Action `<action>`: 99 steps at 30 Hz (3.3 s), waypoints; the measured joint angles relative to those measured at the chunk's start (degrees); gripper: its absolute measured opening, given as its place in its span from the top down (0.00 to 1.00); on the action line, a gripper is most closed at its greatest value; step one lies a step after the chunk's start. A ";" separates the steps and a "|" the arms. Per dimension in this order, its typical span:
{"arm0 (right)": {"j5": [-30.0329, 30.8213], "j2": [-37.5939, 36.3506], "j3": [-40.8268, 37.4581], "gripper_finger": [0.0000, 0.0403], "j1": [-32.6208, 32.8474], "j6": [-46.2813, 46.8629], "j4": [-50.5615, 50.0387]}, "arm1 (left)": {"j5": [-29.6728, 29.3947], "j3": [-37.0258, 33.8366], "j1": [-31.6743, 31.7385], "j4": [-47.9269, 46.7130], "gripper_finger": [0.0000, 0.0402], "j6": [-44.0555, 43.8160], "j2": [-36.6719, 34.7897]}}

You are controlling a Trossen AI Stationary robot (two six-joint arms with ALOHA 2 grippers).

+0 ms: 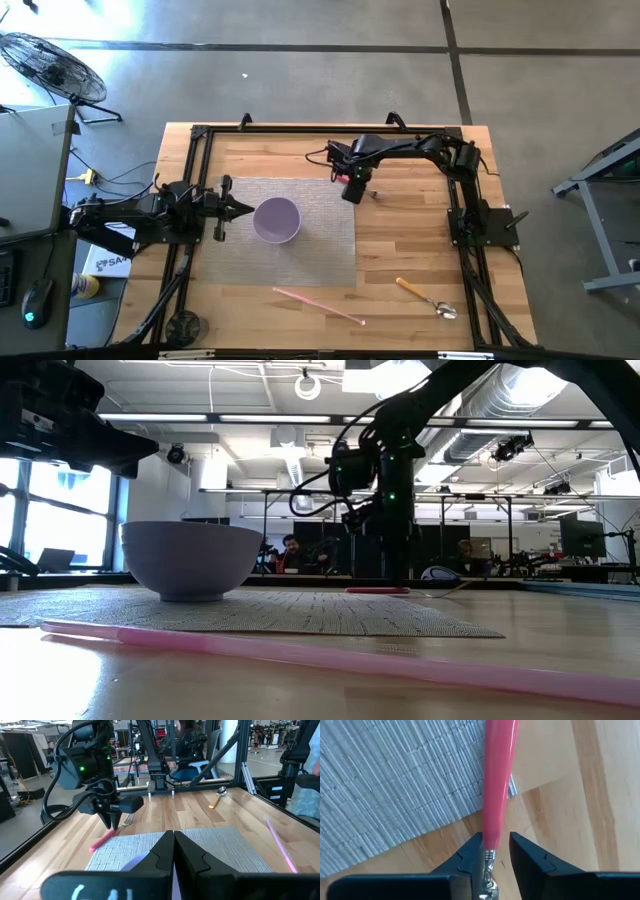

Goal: Pick & Place Utensil
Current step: Put the pink fork into the purple bowl on the brown placemat

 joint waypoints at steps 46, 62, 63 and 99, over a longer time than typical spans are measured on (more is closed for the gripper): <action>-1.09 2.33 -0.09 0.86 -0.27 8.42 2.32 | -0.04 -0.02 0.01 0.00 1.00 0.00 0.01; 5.13 -7.40 -0.11 0.88 6.91 9.42 8.78 | -0.04 -0.02 0.00 0.00 1.00 0.00 0.02; 5.07 -7.84 -0.11 0.88 7.87 9.42 10.62 | -0.04 -0.01 0.01 0.00 1.00 0.00 0.02; 3.84 15.31 32.38 0.87 19.73 11.93 33.21 | 0.01 -0.02 0.01 0.00 1.00 0.00 0.01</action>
